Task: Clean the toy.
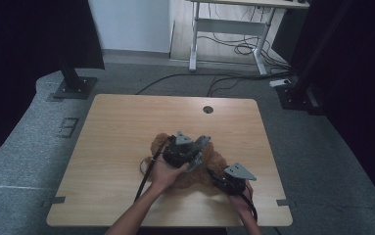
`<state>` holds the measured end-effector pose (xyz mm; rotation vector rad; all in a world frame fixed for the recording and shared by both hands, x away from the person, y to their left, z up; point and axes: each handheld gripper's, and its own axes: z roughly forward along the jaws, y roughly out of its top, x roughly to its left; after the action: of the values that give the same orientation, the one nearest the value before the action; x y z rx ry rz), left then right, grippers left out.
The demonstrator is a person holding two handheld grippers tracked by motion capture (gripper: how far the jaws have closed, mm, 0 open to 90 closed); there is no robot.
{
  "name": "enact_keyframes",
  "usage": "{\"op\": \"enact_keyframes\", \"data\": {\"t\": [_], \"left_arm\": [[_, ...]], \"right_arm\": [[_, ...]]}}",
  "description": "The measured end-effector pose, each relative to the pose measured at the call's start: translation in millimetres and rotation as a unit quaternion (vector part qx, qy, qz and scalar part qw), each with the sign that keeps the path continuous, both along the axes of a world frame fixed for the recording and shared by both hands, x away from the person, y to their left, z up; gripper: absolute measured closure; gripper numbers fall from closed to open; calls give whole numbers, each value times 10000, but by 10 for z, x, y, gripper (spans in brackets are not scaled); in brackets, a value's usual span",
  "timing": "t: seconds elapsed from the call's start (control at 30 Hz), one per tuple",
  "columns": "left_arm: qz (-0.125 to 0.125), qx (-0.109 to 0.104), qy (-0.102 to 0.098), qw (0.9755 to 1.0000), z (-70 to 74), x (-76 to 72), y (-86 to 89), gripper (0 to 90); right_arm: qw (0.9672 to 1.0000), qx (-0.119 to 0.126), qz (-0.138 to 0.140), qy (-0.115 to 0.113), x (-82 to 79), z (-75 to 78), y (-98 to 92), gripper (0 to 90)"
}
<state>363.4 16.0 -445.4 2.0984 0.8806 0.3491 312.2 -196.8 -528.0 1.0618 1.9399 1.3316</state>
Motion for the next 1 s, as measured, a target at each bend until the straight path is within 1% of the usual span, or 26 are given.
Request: {"op": "enact_keyframes", "data": {"t": [0.07,0.1,0.13,0.17,0.2,0.23,0.27,0.33,0.37,0.4,0.47,0.5,0.53,0.57,0.6,0.63,0.67,0.7,0.73,0.77,0.8,0.87,0.9,0.93,0.97,1.0], "left_arm": [[4,3,-37,10000,-5,-8,6,781],[16,-6,-21,10000,-8,-2,42,781],[16,-6,-21,10000,-8,-2,42,782],[67,44,-47,10000,-17,4,105,782],[173,25,-37,9998,-32,20,236,782],[173,25,-37,9998,-32,20,236,782],[302,-93,-1,9995,-41,37,414,782],[457,-58,-64,9989,-40,45,592,782],[553,-38,-64,9984,-42,55,685,782],[643,-19,-48,9979,-48,68,778,782],[768,-84,57,9970,-70,92,942,782],[812,-138,87,9966,-72,94,1006,782],[812,-138,87,9966,-72,94,1006,783],[856,-194,71,9961,-61,87,1054,783],[877,-271,8,9958,-7,58,1086,781],[877,-271,8,9958,-7,58,1086,781],[862,-324,-39,9957,36,37,1085,780],[790,-523,-108,9954,130,-2,1064,780],[733,-667,-136,9950,192,-21,1044,779],[733,-667,-136,9950,192,-21,1044,779],[656,-842,-161,9942,274,-36,1004,779],[508,-977,-256,9936,409,-53,899,779],[382,-1043,-322,9933,513,-62,775,779],[297,-1062,-356,9933,561,-66,696,779],[297,-1062,-356,9933,561,-66,696,779],[125,-1112,-395,9929,639,-80,509,779]], "right_arm": [[10000,8,14,32,2,-1,-18,494],[10000,30,22,47,2,1,-23,493],[10000,30,32,59,2,5,-25,492],[10000,30,32,59,2,5,-25,492],[10000,36,41,66,2,14,-12,491],[10000,36,41,66,2,14,-12,491],[10000,24,45,52,0,18,3,491],[10000,35,47,49,0,20,8,491],[10000,31,50,54,0,20,4,491],[10000,59,44,56,3,17,4,491],[9999,80,46,62,9,17,1,490],[9999,102,44,59,14,16,4,490],[9999,102,44,59,14,16,4,490],[9999,110,42,71,16,17,4,490],[9998,152,31,82,24,16,3,490],[9998,152,31,82,24,16,3,490],[9998,183,30,90,27,13,-7,490],[9997,206,31,100,31,11,-15,490],[9997,222,36,104,34,9,-22,490],[9996,247,34,113,37,7,-28,490],[9996,247,34,113,37,7,-28,490],[9996,259,35,107,42,6,-29,490],[9996,246,32,114,37,7,-27,490],[9996,250,23,106,36,6,-25,490],[9996,249,18,104,34,6,-25,489],[9996,255,20,114,31,5,-25,490]]}}
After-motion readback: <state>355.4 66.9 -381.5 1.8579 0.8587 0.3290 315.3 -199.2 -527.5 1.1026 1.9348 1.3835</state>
